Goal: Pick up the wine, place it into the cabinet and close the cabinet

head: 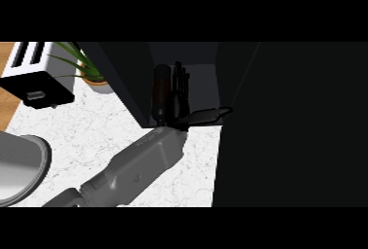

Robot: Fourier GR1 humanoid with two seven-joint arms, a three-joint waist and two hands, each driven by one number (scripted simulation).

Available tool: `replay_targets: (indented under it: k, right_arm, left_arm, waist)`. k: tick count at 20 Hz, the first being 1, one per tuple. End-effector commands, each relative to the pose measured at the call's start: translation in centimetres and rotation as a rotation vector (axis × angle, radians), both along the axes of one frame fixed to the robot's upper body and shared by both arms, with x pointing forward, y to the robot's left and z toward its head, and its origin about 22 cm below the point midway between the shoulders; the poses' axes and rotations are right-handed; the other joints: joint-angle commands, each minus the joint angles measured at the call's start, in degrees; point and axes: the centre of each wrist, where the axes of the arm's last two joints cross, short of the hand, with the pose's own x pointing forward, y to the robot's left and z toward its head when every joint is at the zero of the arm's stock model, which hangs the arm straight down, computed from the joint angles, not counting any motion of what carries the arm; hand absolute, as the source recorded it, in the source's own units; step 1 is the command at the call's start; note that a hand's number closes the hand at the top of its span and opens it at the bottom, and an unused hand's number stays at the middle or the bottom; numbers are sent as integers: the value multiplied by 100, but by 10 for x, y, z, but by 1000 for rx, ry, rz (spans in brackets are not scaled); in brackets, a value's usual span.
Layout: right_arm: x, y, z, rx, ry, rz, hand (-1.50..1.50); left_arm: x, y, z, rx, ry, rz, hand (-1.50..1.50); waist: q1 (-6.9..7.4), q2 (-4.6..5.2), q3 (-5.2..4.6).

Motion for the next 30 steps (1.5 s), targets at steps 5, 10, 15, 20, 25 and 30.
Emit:
replay_targets:
  k: [5,10,15,20,25,30]
  right_arm:
    - [-14,-13,16,-20,-8,-5,-150]
    - [-13,-1,9,2,-8,-44,-150]
    - [1,-8,15,4,4,-54,-150]
    - [-7,0,3,-16,-15,-74,-150]
    - [-9,-10,-14,-40,-13,-69,-150]
    - [3,-24,12,-130,-40,57,150]
  left_arm:
    - [-31,6,-30,6,-53,9,-150]
    - [-64,-9,-26,-4,-89,-41,-150]
    - [-64,17,-8,-10,-93,-113,-150]
    - [-78,36,3,7,-125,-170,-150]
    - [-118,63,12,25,-123,-215,-150]
    - [-122,103,26,3,-182,-293,-150]
  waist:
    - [133,-37,0]
    - [242,-65,2]
    - [249,-55,2]
    - [246,-59,2]
    - [256,-64,6]
    - [286,-55,3]
